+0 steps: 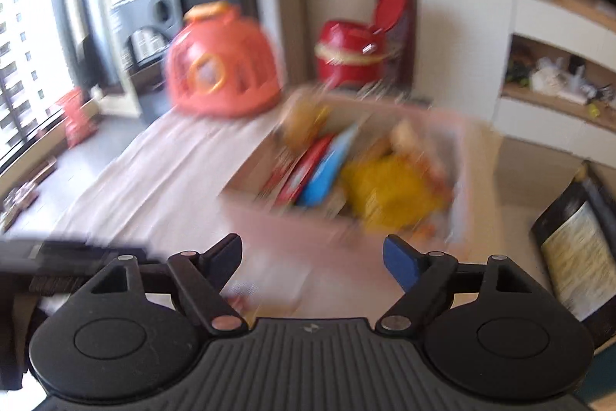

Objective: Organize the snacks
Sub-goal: 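Grasp the brown jerky packet with the left tool while the right tool approaches the yellow cake bag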

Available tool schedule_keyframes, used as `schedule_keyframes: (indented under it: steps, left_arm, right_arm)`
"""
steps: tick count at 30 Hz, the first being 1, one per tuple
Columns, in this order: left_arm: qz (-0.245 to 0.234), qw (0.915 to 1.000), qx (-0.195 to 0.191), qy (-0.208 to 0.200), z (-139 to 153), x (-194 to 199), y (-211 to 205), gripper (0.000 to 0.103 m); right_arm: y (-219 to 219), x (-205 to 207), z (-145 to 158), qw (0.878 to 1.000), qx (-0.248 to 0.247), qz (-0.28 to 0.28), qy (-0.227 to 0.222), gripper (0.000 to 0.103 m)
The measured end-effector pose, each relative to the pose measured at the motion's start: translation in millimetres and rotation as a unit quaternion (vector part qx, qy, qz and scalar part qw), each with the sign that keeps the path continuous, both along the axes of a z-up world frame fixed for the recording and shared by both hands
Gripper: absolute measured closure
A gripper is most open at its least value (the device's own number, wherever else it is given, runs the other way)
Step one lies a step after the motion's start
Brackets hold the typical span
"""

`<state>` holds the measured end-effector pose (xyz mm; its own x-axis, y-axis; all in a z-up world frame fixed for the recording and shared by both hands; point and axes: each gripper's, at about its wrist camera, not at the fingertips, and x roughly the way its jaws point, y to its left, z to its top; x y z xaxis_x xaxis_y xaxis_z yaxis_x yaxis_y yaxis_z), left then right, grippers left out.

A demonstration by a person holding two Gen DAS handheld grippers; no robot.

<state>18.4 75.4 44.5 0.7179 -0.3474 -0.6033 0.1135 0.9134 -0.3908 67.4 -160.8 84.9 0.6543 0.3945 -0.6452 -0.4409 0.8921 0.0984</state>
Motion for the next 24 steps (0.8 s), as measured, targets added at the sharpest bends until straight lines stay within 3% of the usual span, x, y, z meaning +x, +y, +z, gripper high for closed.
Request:
schedule_keyframes:
  steps: [6, 13, 19, 24]
  left_arm:
    - [-0.029, 0.9991, 0.032, 0.009, -2, -6, -22, 0.052]
    - [-0.051, 0.9966, 0.062, 0.017, -2, -9, -46, 0.053]
    - [-0.055, 0.9917, 0.111, 0.032, -5, 7, -77, 0.053]
    - [-0.062, 0.9814, 0.181, 0.007, -8, 12, -103, 0.049]
  right_arm:
    - [17, -37, -40, 0.998, -0.047, 0.04, 0.009, 0.02]
    - [-7, -37, -64, 0.994, -0.09, -0.054, -0.005, 0.019]
    - [-39, -30, -76, 0.993, -0.031, -0.117, 0.011, 0.008]
    - [-39, -31, -76, 0.992, -0.032, -0.125, 0.007, 0.008]
